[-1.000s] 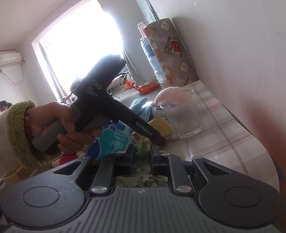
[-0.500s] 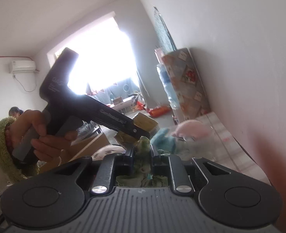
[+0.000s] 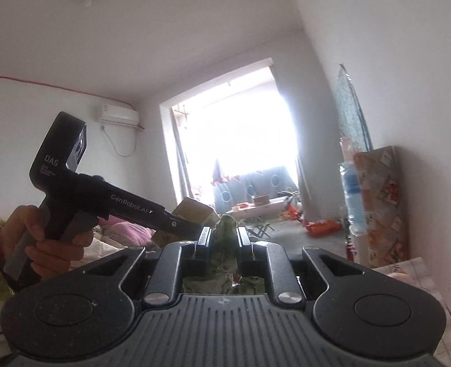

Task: Organize soft objects
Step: 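Carry the gold box with the left gripper while the right carries the cloth toward the box, then release the gold box into the cardboard box with the left while the right drops the cloth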

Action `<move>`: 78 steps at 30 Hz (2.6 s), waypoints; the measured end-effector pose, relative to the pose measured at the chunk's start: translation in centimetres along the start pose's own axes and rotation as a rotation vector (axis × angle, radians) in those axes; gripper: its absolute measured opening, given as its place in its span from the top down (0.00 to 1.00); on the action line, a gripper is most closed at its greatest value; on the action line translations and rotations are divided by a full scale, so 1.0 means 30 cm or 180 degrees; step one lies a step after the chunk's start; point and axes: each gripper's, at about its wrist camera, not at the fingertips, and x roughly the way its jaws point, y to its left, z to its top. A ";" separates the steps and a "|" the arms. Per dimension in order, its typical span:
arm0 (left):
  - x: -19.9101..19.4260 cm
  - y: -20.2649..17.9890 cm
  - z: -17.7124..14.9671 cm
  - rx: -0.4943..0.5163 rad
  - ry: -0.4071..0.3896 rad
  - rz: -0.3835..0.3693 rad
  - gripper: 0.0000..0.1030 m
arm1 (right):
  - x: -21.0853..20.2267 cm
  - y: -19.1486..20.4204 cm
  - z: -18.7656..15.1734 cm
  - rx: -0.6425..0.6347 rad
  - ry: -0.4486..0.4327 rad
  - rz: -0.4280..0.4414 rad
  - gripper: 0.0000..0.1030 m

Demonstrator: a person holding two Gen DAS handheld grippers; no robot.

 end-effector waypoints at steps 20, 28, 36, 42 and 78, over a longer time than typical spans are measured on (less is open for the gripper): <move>0.222 0.541 -0.108 -0.1024 0.0224 0.0766 0.51 | 0.932 -0.038 -0.058 0.0146 0.1351 0.0447 0.83; 0.525 0.722 -0.163 -0.1516 0.0704 0.0840 0.51 | 1.279 -0.097 -0.187 -0.0163 0.1824 0.0315 0.83; 0.751 0.812 -0.184 -0.1770 0.1075 0.0852 0.51 | 1.475 -0.104 -0.301 -0.0527 0.2174 0.0229 0.83; 0.863 0.869 -0.216 -0.1984 0.1233 0.0849 0.50 | 1.571 -0.103 -0.356 -0.0782 0.2357 0.0161 0.82; 0.761 0.914 -0.239 -0.2472 0.1023 0.0507 0.25 | 1.392 -0.278 -0.186 -0.0069 0.1828 -0.0126 0.59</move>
